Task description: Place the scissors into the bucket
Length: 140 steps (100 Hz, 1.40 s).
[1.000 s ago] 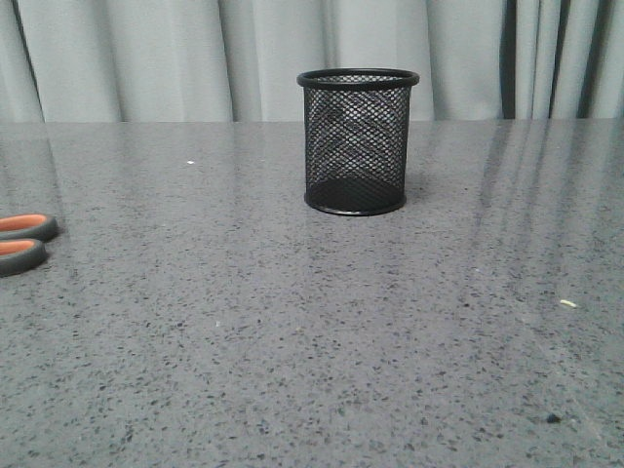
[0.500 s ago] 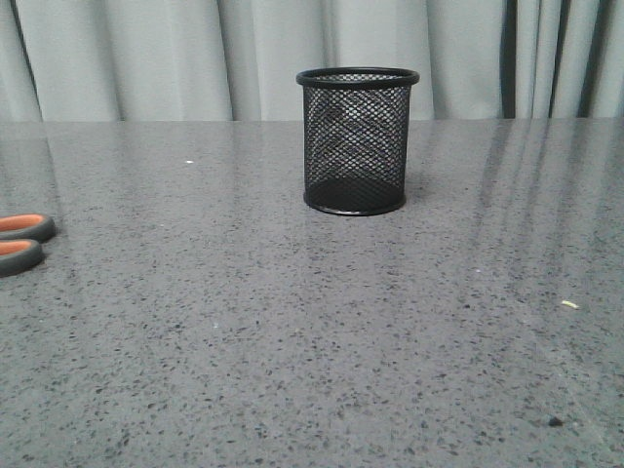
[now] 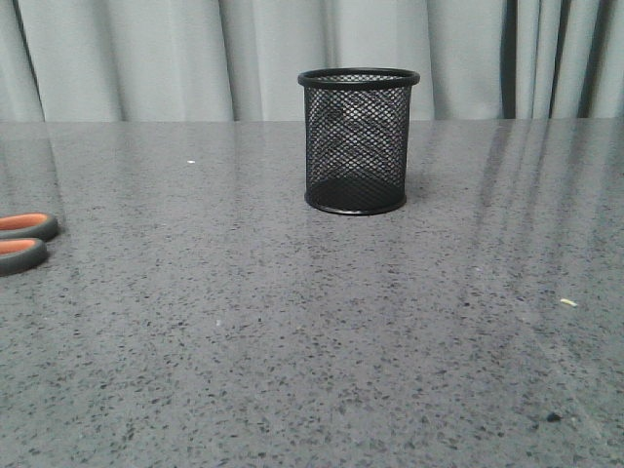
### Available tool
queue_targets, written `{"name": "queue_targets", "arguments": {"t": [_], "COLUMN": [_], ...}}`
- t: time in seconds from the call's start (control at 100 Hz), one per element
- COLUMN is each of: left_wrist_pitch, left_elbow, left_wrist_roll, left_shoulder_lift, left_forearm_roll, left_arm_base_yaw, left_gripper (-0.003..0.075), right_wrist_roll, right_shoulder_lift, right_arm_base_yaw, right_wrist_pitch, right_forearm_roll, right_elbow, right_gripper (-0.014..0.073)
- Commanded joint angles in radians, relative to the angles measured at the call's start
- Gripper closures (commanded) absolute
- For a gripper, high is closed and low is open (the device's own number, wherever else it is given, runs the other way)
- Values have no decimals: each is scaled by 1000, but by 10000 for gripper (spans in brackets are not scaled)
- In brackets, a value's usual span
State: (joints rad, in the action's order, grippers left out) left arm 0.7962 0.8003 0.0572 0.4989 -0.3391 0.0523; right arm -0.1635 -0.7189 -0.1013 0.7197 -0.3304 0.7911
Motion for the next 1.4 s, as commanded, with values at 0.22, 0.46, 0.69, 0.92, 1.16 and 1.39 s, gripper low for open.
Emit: {"name": "queue_targets", "arguments": {"t": [0.22, 0.46, 0.69, 0.92, 1.16, 1.39], "left_wrist_pitch": [68, 117, 168, 264, 401, 481], "left_elbow": [140, 140, 144, 188, 332, 494], "left_wrist_roll": [141, 196, 253, 385, 504, 749], "left_shoulder_lift": [175, 232, 265, 333, 544, 774], "left_forearm_roll": [-57, -109, -109, -109, -66, -20], "left_arm_base_yaw": [9, 9, 9, 9, 9, 11], "left_gripper": [708, 361, 311, 311, 311, 311], "right_wrist_roll": [-48, -60, -62, -62, -62, -62], "right_shoulder_lift": [-167, -176, -176, -176, -176, -176], "right_arm_base_yaw": [4, 4, 4, 4, 4, -17], "right_wrist_pitch": [126, 158, 171, 165, 163, 158], "right_forearm_roll": [33, 31, 31, 31, 31, 31], "right_elbow": [202, 204, 204, 204, 204, 204], "right_gripper": [653, 495, 99, 96, 96, 96]}}
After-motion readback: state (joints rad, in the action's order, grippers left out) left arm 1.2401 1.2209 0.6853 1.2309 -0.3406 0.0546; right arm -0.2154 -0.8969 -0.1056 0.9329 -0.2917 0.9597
